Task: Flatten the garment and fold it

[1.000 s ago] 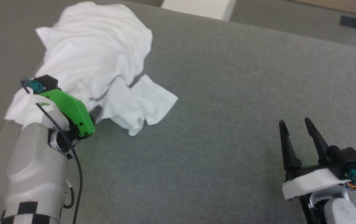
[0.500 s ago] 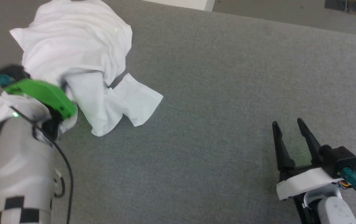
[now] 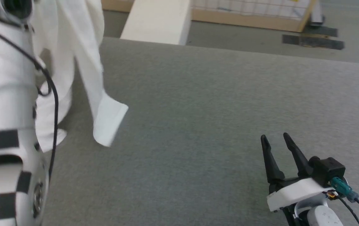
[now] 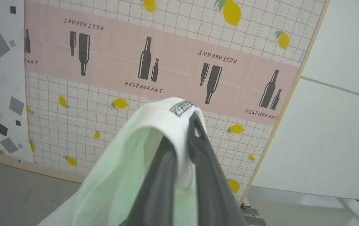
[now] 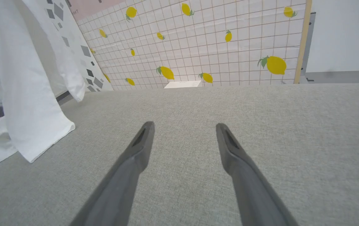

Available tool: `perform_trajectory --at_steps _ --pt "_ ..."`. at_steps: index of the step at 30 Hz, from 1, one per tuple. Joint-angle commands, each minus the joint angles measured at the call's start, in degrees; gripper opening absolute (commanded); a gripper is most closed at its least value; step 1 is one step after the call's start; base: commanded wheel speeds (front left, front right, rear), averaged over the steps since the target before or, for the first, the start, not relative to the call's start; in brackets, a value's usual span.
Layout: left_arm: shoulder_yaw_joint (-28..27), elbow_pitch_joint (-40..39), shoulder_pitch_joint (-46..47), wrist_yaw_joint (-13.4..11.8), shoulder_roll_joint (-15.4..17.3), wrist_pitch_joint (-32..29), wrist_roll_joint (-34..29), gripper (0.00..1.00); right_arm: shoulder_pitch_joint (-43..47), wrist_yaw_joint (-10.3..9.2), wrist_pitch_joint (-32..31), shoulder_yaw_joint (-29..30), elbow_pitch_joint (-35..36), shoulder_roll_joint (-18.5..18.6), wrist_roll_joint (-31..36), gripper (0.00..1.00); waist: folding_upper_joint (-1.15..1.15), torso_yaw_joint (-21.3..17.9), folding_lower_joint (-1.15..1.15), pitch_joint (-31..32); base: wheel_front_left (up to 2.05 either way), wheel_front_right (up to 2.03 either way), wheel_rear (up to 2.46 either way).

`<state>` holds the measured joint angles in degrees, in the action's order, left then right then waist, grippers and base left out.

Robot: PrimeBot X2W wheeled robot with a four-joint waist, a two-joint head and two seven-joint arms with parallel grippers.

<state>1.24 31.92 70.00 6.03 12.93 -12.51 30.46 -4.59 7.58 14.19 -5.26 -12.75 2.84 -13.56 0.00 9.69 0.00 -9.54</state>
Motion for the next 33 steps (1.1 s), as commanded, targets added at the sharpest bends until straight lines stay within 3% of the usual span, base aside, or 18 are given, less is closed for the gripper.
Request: perform_trajectory --at_steps 1,8,13,19,26,33 --pt "1.0 -0.3 3.1 0.3 0.1 0.8 -1.1 0.0 -0.4 -0.09 0.5 -0.2 -0.6 0.0 -0.7 1.0 0.0 -8.0 0.0 3.6 0.0 0.0 0.0" --pt "3.7 3.2 12.6 0.5 -2.7 2.1 -1.7 0.0 0.4 -0.09 0.8 0.8 -1.7 0.0 -2.1 1.0 0.0 -14.6 0.0 3.8 0.0 0.0 0.0" --pt "8.2 6.6 9.3 1.2 -4.9 -1.5 -0.7 0.0 1.8 -0.09 0.8 2.7 -1.2 0.0 -2.3 1.0 0.0 -16.2 0.0 4.2 0.0 0.0 0.0" --pt "18.5 5.8 -5.5 1.4 -7.1 -6.3 4.1 0.0 3.0 -0.09 0.8 4.2 -0.6 0.0 -1.9 1.0 0.0 -15.5 0.0 4.8 0.0 0.0 0.0" --pt "31.5 1.7 -30.4 1.4 -8.2 -11.2 11.4 0.0 3.2 -0.09 0.8 3.7 -0.4 0.0 -1.5 1.0 0.0 -13.7 0.0 5.4 0.0 0.0 0.0" --pt "36.1 1.9 -46.8 1.4 -9.0 -15.8 17.0 0.0 3.7 -0.09 0.8 3.0 -0.4 0.0 -1.5 1.0 0.0 -12.1 0.0 6.2 0.0 0.0 0.0"
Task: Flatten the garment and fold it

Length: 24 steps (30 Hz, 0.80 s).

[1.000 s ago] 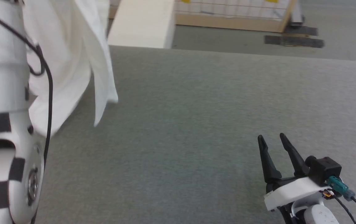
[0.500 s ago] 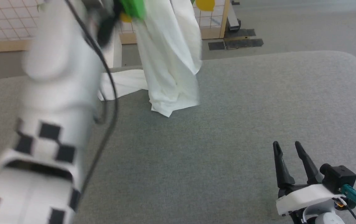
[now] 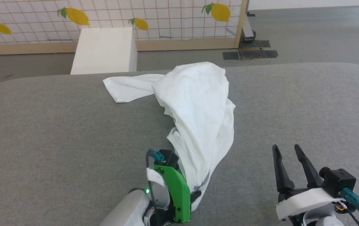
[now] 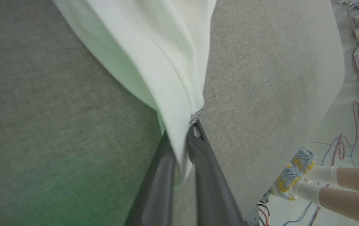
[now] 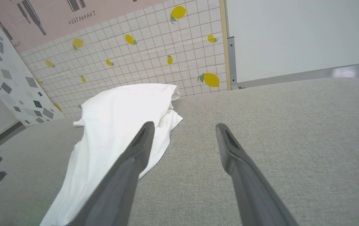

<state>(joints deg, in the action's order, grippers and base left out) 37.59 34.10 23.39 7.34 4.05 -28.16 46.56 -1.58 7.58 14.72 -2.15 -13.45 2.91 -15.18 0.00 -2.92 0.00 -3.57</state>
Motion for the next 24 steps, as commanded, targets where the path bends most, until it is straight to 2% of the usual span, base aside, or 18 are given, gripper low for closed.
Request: perform_trajectory --at_steps 1,2,3,6,12,17,19,21,24 --pt "-1.3 -1.2 -1.3 -0.3 -0.3 0.1 2.8 0.0 0.8 -0.09 0.3 0.0 0.3 0.0 0.1 1.0 0.0 1.0 0.0 0.4 0.0 0.0 0.0" --pt "-2.2 -2.2 -1.7 -0.7 -0.4 0.7 3.9 0.41 1.0 -0.09 0.3 0.1 0.3 0.0 0.2 1.0 0.0 1.4 0.0 0.5 0.0 0.0 0.0" --pt "-3.3 -3.6 -1.4 -1.3 -0.5 2.0 4.6 1.0 1.2 -0.09 0.3 0.2 0.3 0.0 0.3 1.0 0.0 2.0 0.0 0.7 0.0 0.0 0.0" --pt "-7.5 -7.9 0.0 -2.8 -0.6 6.9 6.0 1.0 1.7 -0.09 0.3 0.3 0.1 0.0 0.3 1.0 0.0 3.1 0.0 1.5 0.0 0.0 0.0" --pt "-16.1 -16.0 1.2 -5.3 2.8 16.1 6.4 1.0 2.6 -0.09 0.3 0.2 -0.4 0.0 0.0 1.0 0.0 4.4 0.0 4.2 0.0 0.0 0.0" --pt "-19.9 -20.7 -1.7 -9.8 10.2 27.5 -2.8 1.0 3.6 -0.09 0.3 0.5 -0.5 0.0 -0.5 1.0 0.0 4.8 0.0 6.2 0.0 0.0 0.0" --pt "-20.6 -21.9 -4.0 -9.7 12.2 33.0 -5.9 1.0 3.9 -0.09 0.3 0.6 -0.5 0.0 -0.6 1.0 0.0 4.9 0.0 6.6 0.0 0.0 0.0" --pt "-21.5 -22.4 -6.7 -10.6 13.9 38.9 -9.1 1.0 4.2 -0.09 0.3 0.7 -1.0 0.0 -0.8 1.0 0.0 5.0 0.0 6.8 0.0 0.0 0.0" --pt "-20.0 -22.8 -10.8 -11.8 16.0 42.3 -16.2 1.0 4.6 -0.09 -0.1 0.9 -2.6 0.0 -0.8 1.0 0.0 5.2 0.0 7.2 0.0 0.0 0.0"
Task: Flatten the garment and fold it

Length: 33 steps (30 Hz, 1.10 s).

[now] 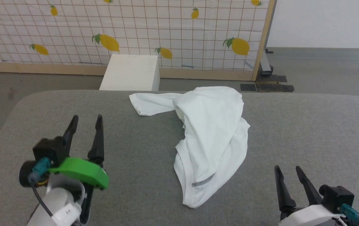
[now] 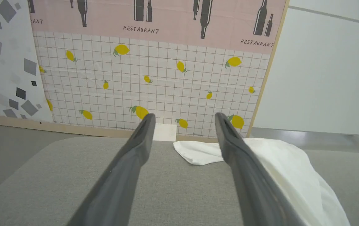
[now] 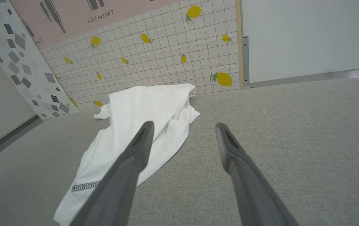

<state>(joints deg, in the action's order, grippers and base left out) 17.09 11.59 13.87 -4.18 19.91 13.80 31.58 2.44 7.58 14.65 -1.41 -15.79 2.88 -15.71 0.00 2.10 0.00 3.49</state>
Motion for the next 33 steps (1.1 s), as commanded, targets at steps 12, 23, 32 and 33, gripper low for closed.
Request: perform_trajectory --at_steps 12,23,32,33 --pt "-2.9 -6.1 -11.6 -1.4 -6.1 1.2 -10.8 1.0 -4.1 -0.09 -11.4 3.1 -2.0 0.0 2.4 1.0 0.0 0.2 0.0 -2.5 0.0 0.0 0.0" --pt "-7.5 -7.6 -9.4 2.0 -12.1 1.2 -14.2 1.0 -29.0 -0.09 -43.6 -0.1 -14.1 0.0 14.2 1.0 0.0 3.3 0.0 -9.8 0.0 0.0 0.0" --pt "-9.5 -8.0 -6.8 4.8 -15.0 1.2 -16.4 1.0 -35.5 -0.09 -53.4 -5.3 -23.8 0.0 17.5 1.0 0.0 7.6 0.0 -14.6 0.0 0.0 0.0" --pt "-9.6 -7.9 -6.7 5.0 -15.2 1.2 -16.6 1.0 -35.3 -0.09 -53.7 -5.8 -24.6 0.0 17.4 1.0 0.0 7.8 0.0 -14.8 0.0 0.0 0.0"
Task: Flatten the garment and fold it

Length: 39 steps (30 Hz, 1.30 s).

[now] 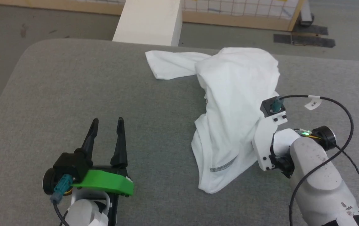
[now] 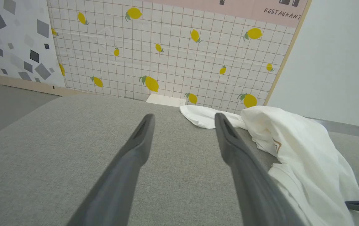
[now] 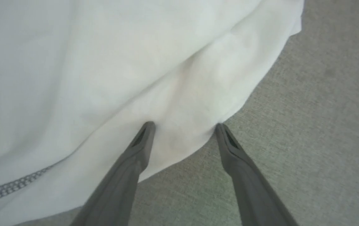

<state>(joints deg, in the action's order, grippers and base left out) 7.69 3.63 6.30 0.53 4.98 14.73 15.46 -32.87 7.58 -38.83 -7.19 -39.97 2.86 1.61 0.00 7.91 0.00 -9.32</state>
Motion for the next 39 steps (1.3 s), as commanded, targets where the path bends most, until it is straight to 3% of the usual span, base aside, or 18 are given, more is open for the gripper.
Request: perform_trajectory --at_steps 1,3,4,5,6,11,15,19,23,28,31,32,33,39 --pt "-0.4 0.2 1.0 0.5 -0.5 0.3 -0.6 1.0 0.4 -0.09 -0.7 -0.6 -1.3 0.0 -0.2 1.0 0.0 2.2 0.0 -2.2 0.0 0.0 0.0" --pt "-0.7 0.4 1.1 0.9 -0.9 0.3 -0.9 1.0 0.8 -0.09 -1.4 -1.3 -2.4 0.0 -0.8 1.0 0.0 2.4 0.0 -2.4 0.0 0.0 0.0" --pt "-0.9 0.5 1.1 1.1 -1.1 0.3 -1.0 1.0 0.7 -0.09 -1.1 -1.1 -2.6 0.0 -0.9 0.5 0.0 2.3 0.0 -2.5 0.0 0.0 0.0" --pt "-1.0 0.6 1.1 1.2 -1.2 0.3 -1.1 1.0 0.6 -0.09 -0.4 -0.9 -2.5 0.0 -1.1 0.18 0.0 2.2 0.0 -2.5 0.0 0.0 0.0" --pt "-1.2 0.8 1.0 1.4 -1.3 0.3 -1.2 1.0 0.4 -0.09 0.7 -0.5 -2.3 0.0 -1.2 0.0 0.0 2.1 0.0 -2.5 0.0 0.0 0.0" --pt "-1.8 1.7 0.7 2.0 -1.6 0.3 -2.0 1.0 0.2 -0.09 6.7 3.3 0.7 0.8 -3.4 0.0 0.0 1.0 0.0 -1.4 0.0 0.0 0.0" --pt "-2.5 1.5 0.3 2.2 -1.8 0.3 -2.3 1.0 1.7 -0.09 10.0 9.3 6.2 5.1 -5.3 0.0 0.0 -0.2 0.0 0.1 0.0 0.0 0.0" --pt "-3.0 1.4 -0.5 2.4 -1.9 0.3 -2.5 1.0 5.9 -0.09 10.1 20.0 11.9 10.1 -5.2 0.0 0.0 -1.3 0.0 1.4 0.0 0.0 0.0" --pt "-3.0 1.4 -1.1 2.7 -2.0 0.3 -2.6 1.0 11.8 -0.09 8.7 32.0 15.9 12.5 -3.1 0.0 0.0 -1.6 0.0 2.2 0.0 0.0 0.0" --pt "-3.0 1.5 -1.4 3.0 -2.1 0.3 -2.7 1.0 17.7 -0.09 7.8 47.9 20.4 10.2 1.6 0.0 0.0 -1.4 0.0 2.6 0.0 0.0 0.0" --pt "-3.8 1.4 -2.1 2.9 -2.1 0.3 -2.9 1.0 18.7 -0.09 7.2 51.0 23.1 6.1 3.2 0.0 0.0 -2.0 0.0 2.8 0.0 0.0 0.0" --pt "-4.2 1.4 -2.5 2.9 -2.1 0.3 -3.0 1.0 18.6 -0.09 7.5 51.1 24.3 4.6 2.7 0.26 0.0 -2.4 0.0 3.0 0.0 0.0 0.0" --pt "-4.4 1.4 -2.8 2.9 -2.1 0.3 -3.0 1.0 18.6 -0.09 8.3 50.9 25.4 3.8 2.4 1.0 0.0 -2.6 0.0 3.1 0.0 0.0 0.0" --pt "-4.8 1.5 -3.3 3.3 -2.1 0.3 -3.4 1.0 20.4 -0.09 20.5 43.0 34.4 1.0 -4.1 1.0 0.0 -2.9 0.0 4.6 0.0 0.0 0.0"
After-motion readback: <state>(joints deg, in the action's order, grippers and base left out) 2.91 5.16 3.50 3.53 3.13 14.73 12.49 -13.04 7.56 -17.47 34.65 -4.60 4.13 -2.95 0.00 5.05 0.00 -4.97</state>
